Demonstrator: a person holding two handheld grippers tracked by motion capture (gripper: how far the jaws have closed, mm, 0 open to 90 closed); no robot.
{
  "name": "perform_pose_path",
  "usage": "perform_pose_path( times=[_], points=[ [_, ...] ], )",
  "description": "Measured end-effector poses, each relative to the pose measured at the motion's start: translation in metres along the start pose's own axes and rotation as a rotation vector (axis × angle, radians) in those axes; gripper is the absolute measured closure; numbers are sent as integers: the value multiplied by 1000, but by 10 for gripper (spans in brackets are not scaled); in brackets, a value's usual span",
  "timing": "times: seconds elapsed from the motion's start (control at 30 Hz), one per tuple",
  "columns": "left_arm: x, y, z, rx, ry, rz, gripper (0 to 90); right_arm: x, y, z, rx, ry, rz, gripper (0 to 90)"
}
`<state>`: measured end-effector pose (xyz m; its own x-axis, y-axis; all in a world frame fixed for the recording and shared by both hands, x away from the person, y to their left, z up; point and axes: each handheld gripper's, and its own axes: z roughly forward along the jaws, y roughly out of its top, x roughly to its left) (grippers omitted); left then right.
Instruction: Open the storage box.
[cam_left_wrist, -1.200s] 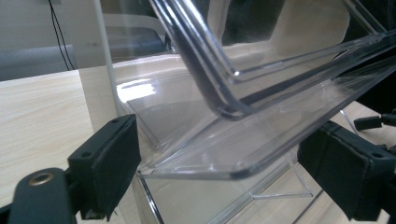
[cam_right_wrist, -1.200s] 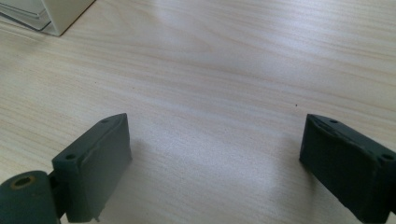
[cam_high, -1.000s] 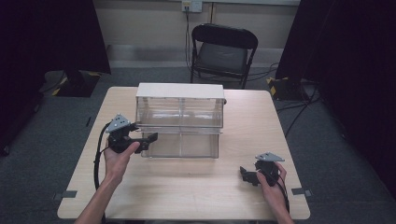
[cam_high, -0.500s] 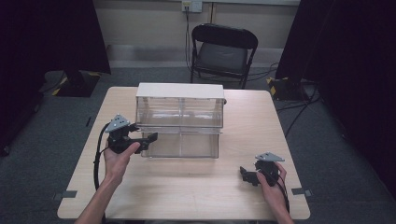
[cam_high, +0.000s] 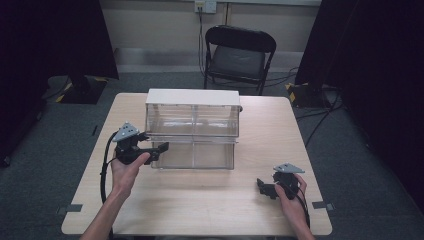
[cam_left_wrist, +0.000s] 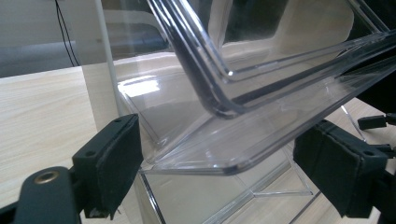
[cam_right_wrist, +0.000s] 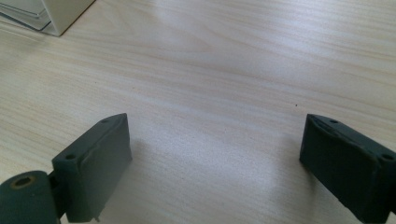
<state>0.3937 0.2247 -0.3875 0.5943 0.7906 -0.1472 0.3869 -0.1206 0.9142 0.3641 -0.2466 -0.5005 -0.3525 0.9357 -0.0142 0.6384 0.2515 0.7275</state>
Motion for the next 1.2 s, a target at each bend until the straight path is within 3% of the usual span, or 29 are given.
perform_pose_path(
  times=[1.2],
  points=[
    [0,0,0,1,-1,3,159,0,0,0,0,0,-1,80]
  ],
)
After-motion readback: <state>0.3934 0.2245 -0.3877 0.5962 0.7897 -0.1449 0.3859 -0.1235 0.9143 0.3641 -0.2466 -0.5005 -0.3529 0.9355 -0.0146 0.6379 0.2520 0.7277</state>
